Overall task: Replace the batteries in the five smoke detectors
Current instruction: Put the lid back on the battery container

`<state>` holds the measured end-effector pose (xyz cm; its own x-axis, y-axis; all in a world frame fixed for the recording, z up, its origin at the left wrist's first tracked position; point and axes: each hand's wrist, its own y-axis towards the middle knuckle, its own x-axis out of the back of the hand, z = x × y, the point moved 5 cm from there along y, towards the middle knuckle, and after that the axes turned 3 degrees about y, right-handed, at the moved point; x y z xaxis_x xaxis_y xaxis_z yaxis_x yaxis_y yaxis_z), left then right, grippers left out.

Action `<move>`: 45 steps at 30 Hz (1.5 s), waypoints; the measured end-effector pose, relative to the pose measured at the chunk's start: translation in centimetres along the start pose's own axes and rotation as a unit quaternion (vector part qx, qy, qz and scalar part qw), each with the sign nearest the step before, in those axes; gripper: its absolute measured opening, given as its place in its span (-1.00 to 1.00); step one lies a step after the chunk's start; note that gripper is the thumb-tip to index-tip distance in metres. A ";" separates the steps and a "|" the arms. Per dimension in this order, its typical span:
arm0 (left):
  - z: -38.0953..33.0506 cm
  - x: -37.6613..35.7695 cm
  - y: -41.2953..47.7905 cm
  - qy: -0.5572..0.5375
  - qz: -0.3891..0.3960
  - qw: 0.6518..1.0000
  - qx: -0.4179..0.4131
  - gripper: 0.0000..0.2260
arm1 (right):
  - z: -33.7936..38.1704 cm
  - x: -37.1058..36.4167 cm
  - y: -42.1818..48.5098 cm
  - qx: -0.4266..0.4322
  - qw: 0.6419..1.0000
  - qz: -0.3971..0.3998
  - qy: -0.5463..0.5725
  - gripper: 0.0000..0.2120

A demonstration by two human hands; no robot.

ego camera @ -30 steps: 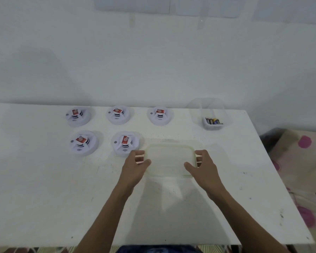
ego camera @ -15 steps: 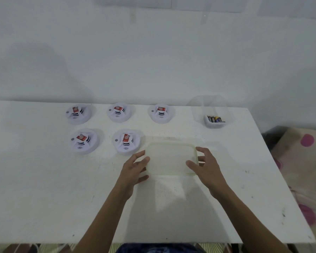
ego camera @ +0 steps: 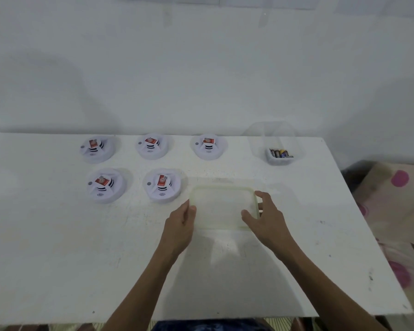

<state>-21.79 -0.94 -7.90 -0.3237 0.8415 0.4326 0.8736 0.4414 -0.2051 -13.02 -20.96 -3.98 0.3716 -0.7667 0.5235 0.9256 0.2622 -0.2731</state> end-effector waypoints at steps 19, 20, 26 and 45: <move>-2.3 0.6 0.4 0.034 -0.066 0.995 -0.060 -0.66 | 1.3 -0.3 -1.5 0.024 0.956 0.021 -0.293 -0.32; -2.3 0.3 0.2 0.058 -0.068 0.994 -0.066 -0.65 | 1.3 -0.5 -1.8 0.018 0.958 0.025 -0.285 -0.34; -2.2 0.3 0.0 0.103 -0.081 0.991 -0.002 -0.66 | 1.0 -0.5 -1.6 0.014 0.978 0.011 -0.206 -0.55; -1.9 0.4 0.3 0.076 0.000 0.995 0.060 -0.77 | 0.2 -0.7 -0.6 -0.025 0.997 0.045 -0.061 -0.65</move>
<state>-20.98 -1.04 -6.11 -0.2570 0.7885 0.5587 0.8204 0.4836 -0.3050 -13.85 -20.46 -4.04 0.4626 -0.6638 0.5877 0.8841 0.2955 -0.3621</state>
